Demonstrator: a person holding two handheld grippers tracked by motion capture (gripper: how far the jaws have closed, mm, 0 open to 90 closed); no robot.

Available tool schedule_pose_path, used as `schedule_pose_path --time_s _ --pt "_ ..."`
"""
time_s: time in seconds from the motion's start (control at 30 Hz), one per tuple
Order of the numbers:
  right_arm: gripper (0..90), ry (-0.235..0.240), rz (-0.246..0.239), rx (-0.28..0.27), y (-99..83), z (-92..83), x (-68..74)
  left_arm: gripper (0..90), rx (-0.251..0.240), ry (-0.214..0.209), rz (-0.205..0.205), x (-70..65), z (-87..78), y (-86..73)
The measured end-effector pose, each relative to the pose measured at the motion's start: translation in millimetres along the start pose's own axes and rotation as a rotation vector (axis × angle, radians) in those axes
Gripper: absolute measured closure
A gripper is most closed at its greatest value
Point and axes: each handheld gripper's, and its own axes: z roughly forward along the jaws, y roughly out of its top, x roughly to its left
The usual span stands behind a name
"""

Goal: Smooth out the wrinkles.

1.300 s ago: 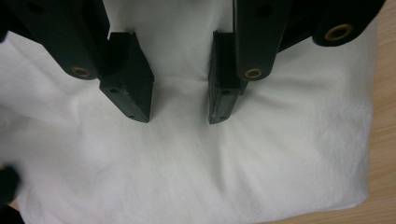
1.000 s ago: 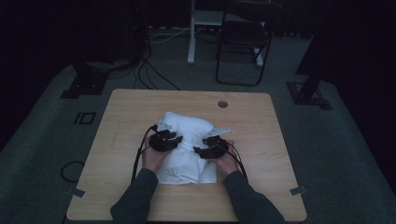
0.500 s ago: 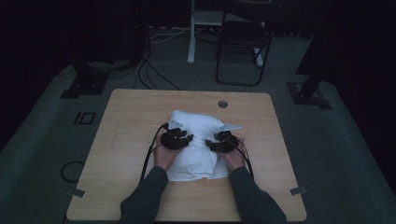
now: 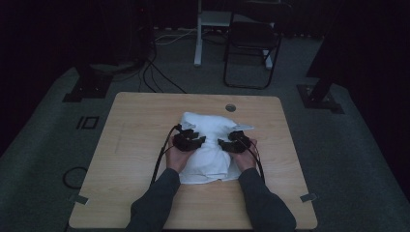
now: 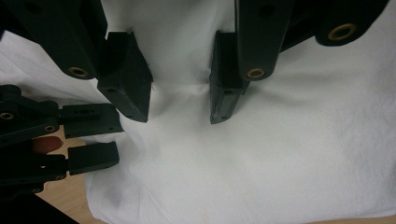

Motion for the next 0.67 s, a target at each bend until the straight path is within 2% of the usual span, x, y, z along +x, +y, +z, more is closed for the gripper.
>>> schedule_pose_path --time_s 0.1,0.17,0.33,0.37,0.4,0.47,0.67 --pt "44.4 0.004 0.008 -0.017 0.2 -3.2 0.2 55.5 -0.011 -0.02 0.002 2.7 -2.8 1.3" --pt "42.6 0.005 0.008 -0.03 1.7 -8.6 1.1 53.1 -0.027 -0.021 0.018 3.9 -7.9 1.8" --pt "39.9 0.006 0.001 -0.089 7.6 -36.4 1.7 47.0 -0.097 0.019 0.012 8.6 -37.4 5.7" --pt "39.9 0.006 0.001 -0.089 7.6 -36.4 1.7 46.9 -0.097 0.019 0.012 8.6 -37.4 5.7" --pt "39.8 0.006 -0.002 -0.095 8.1 -40.2 1.3 46.9 -0.11 0.039 0.008 14.0 -52.5 5.8" --pt "39.3 0.002 -0.008 -0.11 8.1 -54.2 -1.5 46.6 -0.128 0.055 0.009 18.9 -65.1 4.0" --pt "39.4 -0.001 0.019 -0.112 3.1 -60.2 -10.5 46.1 -0.139 0.084 -0.011 36.9 -89.1 -2.7"
